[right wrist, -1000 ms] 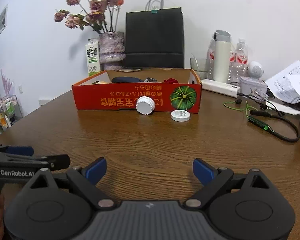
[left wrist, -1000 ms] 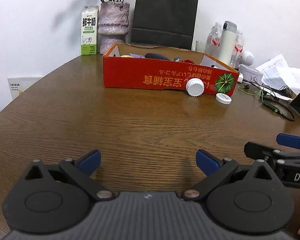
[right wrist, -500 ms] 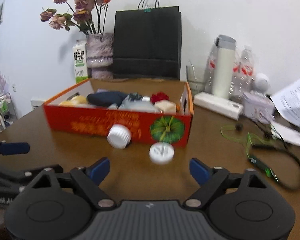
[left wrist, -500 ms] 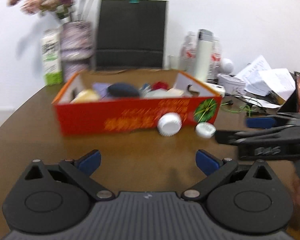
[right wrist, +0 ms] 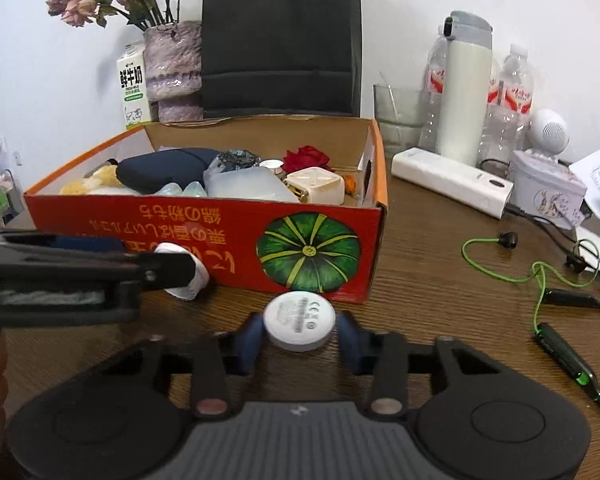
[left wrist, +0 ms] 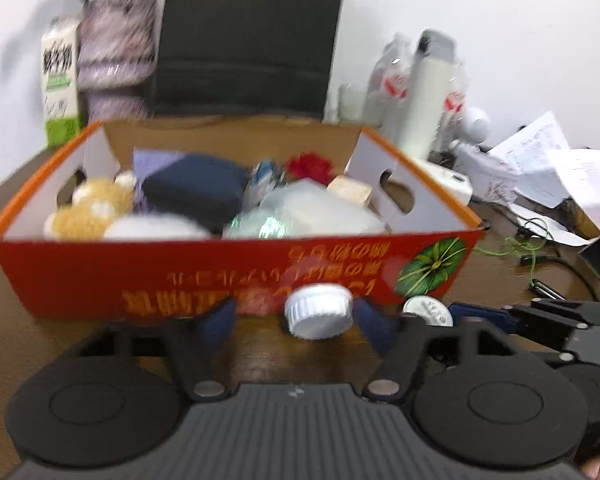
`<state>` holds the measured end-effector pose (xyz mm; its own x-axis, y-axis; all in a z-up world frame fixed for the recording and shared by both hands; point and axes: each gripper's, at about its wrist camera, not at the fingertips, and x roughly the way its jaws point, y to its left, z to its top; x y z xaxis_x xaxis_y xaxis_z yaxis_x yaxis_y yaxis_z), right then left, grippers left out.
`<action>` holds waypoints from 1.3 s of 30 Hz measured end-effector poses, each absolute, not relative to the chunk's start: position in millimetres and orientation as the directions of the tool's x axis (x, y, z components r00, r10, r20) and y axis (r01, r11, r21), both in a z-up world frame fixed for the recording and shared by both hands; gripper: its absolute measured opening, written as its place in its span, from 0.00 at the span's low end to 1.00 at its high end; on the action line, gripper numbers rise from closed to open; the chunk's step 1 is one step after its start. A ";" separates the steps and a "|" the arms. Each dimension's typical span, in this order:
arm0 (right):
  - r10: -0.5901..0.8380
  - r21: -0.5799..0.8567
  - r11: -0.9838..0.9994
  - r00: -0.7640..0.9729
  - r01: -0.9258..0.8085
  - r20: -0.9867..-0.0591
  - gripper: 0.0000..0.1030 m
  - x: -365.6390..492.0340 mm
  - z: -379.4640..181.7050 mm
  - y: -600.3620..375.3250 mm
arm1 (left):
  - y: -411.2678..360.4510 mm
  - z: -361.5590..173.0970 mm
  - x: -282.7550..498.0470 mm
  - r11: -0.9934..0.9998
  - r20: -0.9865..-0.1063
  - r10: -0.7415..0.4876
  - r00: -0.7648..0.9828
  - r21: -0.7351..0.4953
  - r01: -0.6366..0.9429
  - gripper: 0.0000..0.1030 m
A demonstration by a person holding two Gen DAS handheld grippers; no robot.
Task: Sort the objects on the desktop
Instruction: 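Grasp the large white cap with the left tool while the right grasps the white disc, then carry the white cap and white disc into the orange box while both tools open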
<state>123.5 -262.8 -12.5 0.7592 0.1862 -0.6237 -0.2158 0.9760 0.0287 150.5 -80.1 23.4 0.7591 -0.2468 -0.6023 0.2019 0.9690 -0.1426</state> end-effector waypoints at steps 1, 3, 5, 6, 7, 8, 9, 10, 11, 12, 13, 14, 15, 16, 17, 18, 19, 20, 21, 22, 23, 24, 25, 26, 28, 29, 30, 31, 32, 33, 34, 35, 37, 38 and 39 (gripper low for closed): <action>0.185 0.027 0.976 0.760 -0.216 -0.622 0.36 123.4 -12.6 -262.3 | -78.7 22.1 150.7 0.967 -0.611 -0.253 0.750 -0.147 0.206 0.40; 0.187 0.024 0.975 0.762 -0.220 -0.620 0.36 122.8 -12.4 -262.0 | -77.2 23.1 144.7 0.972 -0.611 -0.235 0.756 -0.134 0.194 0.39; 0.193 0.034 0.975 0.761 -0.220 -0.619 0.36 121.5 -11.9 -263.2 | -72.1 26.0 135.6 0.971 -0.600 -0.240 0.763 -0.149 0.188 0.39; 0.194 0.038 0.975 0.760 -0.217 -0.620 0.36 120.5 -11.4 -263.5 | -68.3 28.0 128.9 0.970 -0.598 -0.243 0.764 -0.161 0.183 0.39; 0.194 0.044 0.976 0.760 -0.213 -0.620 0.36 117.8 -10.5 -263.4 | -64.7 30.9 121.3 0.969 -0.590 -0.247 0.768 -0.172 0.180 0.39; 0.196 0.050 0.976 0.759 -0.211 -0.621 0.36 113.2 -9.4 -262.4 | -60.5 33.4 111.7 0.967 -0.581 -0.252 0.774 -0.181 0.180 0.39; 0.198 0.051 0.976 0.758 -0.213 -0.621 0.36 108.0 -8.4 -260.9 | -56.3 36.2 100.0 0.965 -0.572 -0.259 0.778 -0.185 0.185 0.39; 0.201 0.043 0.974 0.762 -0.222 -0.615 0.36 98.5 -6.3 -257.7 | -52.1 38.9 87.7 0.964 -0.560 -0.265 0.785 -0.187 0.192 0.39; 0.205 0.036 0.972 0.767 -0.231 -0.608 0.36 89.0 -4.1 -254.5 | -47.0 40.9 75.0 0.963 -0.552 -0.265 0.791 -0.188 0.191 0.39; 0.211 0.039 0.971 0.769 -0.235 -0.603 0.36 78.7 -1.5 -251.9 | -42.3 42.7 61.9 0.963 -0.545 -0.266 0.795 -0.187 0.194 0.39; 0.225 0.056 0.969 0.770 -0.239 -0.597 0.36 66.5 1.4 -249.4 | -38.8 44.1 50.0 0.963 -0.537 -0.266 0.801 -0.184 0.197 0.39; 0.238 0.067 0.967 0.770 -0.247 -0.592 0.36 57.6 3.8 -247.3 | -35.0 45.0 38.3 0.965 -0.530 -0.261 0.807 -0.176 0.197 0.39; 0.248 0.075 0.964 0.771 -0.254 -0.586 0.36 47.2 6.0 -243.7 | -30.8 45.5 27.1 0.966 -0.524 -0.254 0.813 -0.169 0.193 0.39; 0.255 0.080 0.963 0.772 -0.258 -0.582 0.36 36.3 8.0 -240.2 | -26.6 45.8 16.9 0.968 -0.518 -0.247 0.819 -0.166 0.187 0.39; 0.263 0.087 0.961 0.772 -0.262 -0.578 0.36 26.9 9.9 -237.7 | -23.0 45.7 7.6 0.970 -0.515 -0.241 0.823 -0.165 0.180 0.39; 0.276 0.107 0.959 0.773 -0.264 -0.572 0.36 15.7 11.8 -236.0 | -19.7 45.4 -1.2 0.969 -0.514 -0.241 0.823 -0.170 0.178 0.39; 0.289 0.123 0.956 0.772 -0.267 -0.566 0.36 6.9 13.4 -234.7 | -16.8 45.5 -8.7 0.967 -0.512 -0.248 0.822 -0.177 0.181 0.39; 0.296 0.134 0.954 0.774 -0.268 -0.560 0.36 -2.3 14.6 -232.9 | -14.2 45.7 -16.0 0.966 -0.509 -0.253 0.823 -0.179 0.186 0.39; 0.297 0.145 0.954 0.777 -0.261 -0.556 0.36 -11.9 16.2 -232.1 | -12.4 46.3 -23.2 0.966 -0.504 -0.255 0.825 -0.177 0.190 0.39; 0.299 0.151 0.954 0.777 -0.259 -0.554 0.36 -18.8 17.4 -231.2 | -11.7 46.9 -29.7 0.966 -0.497 -0.255 0.829 -0.172 0.195 0.39; 0.301 0.154 0.953 0.777 -0.260 -0.553 0.36 -24.8 18.6 -230.6 | -11.3 47.9 -36.0 0.966 -0.492 -0.255 0.832 -0.167 0.197 0.39; 0.298 0.152 0.954 0.780 -0.257 -0.550 0.36 -31.2 20.3 -229.6 | -10.7 48.9 -40.8 0.965 -0.491 -0.260 0.831 -0.168 0.203 0.39; 0.293 0.143 0.956 0.783 -0.258 -0.548 0.36 -37.8 22.1 -228.5 | -10.4 48.8 -44.3 0.963 -0.490 -0.266 0.830 -0.171 0.208 0.39; 0.288 0.132 0.957 0.786 -0.259 -0.547 0.36 -43.0 23.4 -227.6 | -10.7 49.6 -47.8 0.962 -0.487 -0.269 0.831 -0.172 0.211 0.39; 0.274 0.115 0.961 0.792 -0.253 -0.545 0.36 -51.4 26.2 -227.9 | -11.0 52.1 -54.4 0.962 -0.478 -0.272 0.835 -0.167 0.218 0.39; 0.267 0.111 0.963 0.795 -0.247 -0.544 0.36 -54.7 27.3 -229.1 | -10.7 53.2 -56.7 0.962 -0.472 -0.272 0.839 -0.165 0.219 0.39; 0.262 0.110 0.964 0.798 -0.242 -0.543 0.36 -57.8 29.0 -231.2 | -10.0 55.0 -59.6 0.962 -0.465 -0.272 0.843 -0.165 0.219 0.39; 0.257 0.110 0.966 0.802 -0.235 -0.539 0.36 -61.0 31.3 -233.6 | -9.2 56.9 -62.0 0.961 -0.459 -0.273 0.846 -0.167 0.220 0.39; 0.253 0.110 0.967 0.808 -0.230 -0.532 0.36 -63.6 33.9 -236.8 | -8.2 58.6 -64.0 0.961 -0.453 -0.274 0.848 -0.169 0.220 0.39; 0.249 0.108 0.968 0.813 -0.226 -0.527 0.36 -65.7 36.2 -238.4 | -7.4 60.8 -65.8 0.961 -0.447 -0.274 0.852 -0.169 0.220 0.39; 0.244 0.104 0.969 0.817 -0.223 -0.523 0.36 -68.0 38.8 -239.8 | -6.8 62.5 -67.1 0.961 -0.442 -0.274 0.854 -0.170 0.220 0.39; 0.241 0.101 0.970 0.821 -0.220 -0.518 0.36 -69.5 41.1 -241.1 | -6.0 64.3 -68.6 0.961 -0.436 -0.273 0.857 -0.171 0.219 0.39; 0.237 0.101 0.971 0.830 -0.216 -0.506 0.36 -70.7 45.6 -244.3 | -4.4 67.6 -69.1 0.959 -0.427 -0.278 0.860 -0.179 0.222 0.39; 0.239 0.105 0.971 0.833 -0.215 -0.499 0.36 -70.4 48.0 -246.0 | -2.6 69.2 -67.9 0.957 -0.426 -0.283 0.859 -0.185 0.224 0.39; 0.242 0.111 0.970 0.836 -0.216 -0.492 0.36 -69.8 50.2 -247.4 | -1.7 70.4 -66.1 0.955 -0.425 -0.289 0.857 -0.194 0.226 0.39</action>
